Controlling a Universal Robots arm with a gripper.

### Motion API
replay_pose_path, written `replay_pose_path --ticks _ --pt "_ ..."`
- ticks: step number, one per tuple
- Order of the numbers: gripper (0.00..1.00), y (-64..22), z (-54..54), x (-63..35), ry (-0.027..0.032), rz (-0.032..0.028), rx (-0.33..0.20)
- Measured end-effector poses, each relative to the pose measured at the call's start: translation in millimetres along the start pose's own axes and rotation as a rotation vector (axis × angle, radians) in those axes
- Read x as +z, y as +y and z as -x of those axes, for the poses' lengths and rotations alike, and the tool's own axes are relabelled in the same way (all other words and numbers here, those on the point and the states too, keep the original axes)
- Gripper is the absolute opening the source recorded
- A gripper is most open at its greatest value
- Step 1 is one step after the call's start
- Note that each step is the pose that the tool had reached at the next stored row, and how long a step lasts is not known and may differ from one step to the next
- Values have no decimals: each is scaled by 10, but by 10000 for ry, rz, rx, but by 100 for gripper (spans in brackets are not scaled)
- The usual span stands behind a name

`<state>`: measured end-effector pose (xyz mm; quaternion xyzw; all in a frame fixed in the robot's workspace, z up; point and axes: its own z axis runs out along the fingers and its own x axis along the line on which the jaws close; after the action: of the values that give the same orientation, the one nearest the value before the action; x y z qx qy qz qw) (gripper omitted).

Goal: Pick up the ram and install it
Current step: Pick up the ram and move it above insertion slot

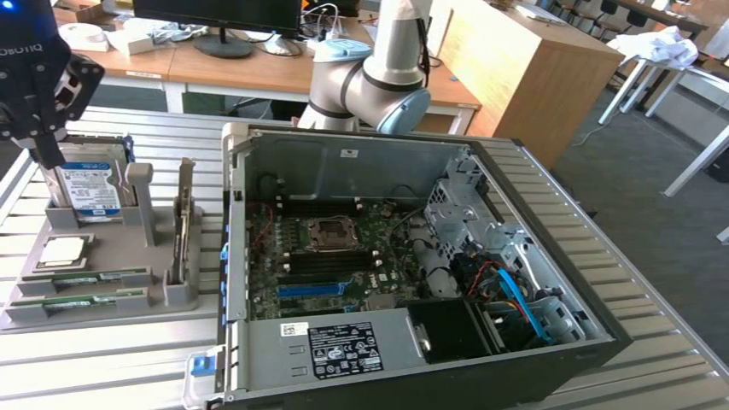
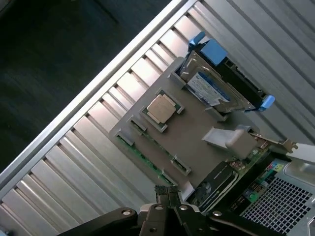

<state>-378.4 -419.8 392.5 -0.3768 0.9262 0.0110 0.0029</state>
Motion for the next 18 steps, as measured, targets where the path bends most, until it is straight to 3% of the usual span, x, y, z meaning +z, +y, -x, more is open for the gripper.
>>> replay_pose_path --ticks 18 --pt "10 2 -2 0 105 -14 -2885"
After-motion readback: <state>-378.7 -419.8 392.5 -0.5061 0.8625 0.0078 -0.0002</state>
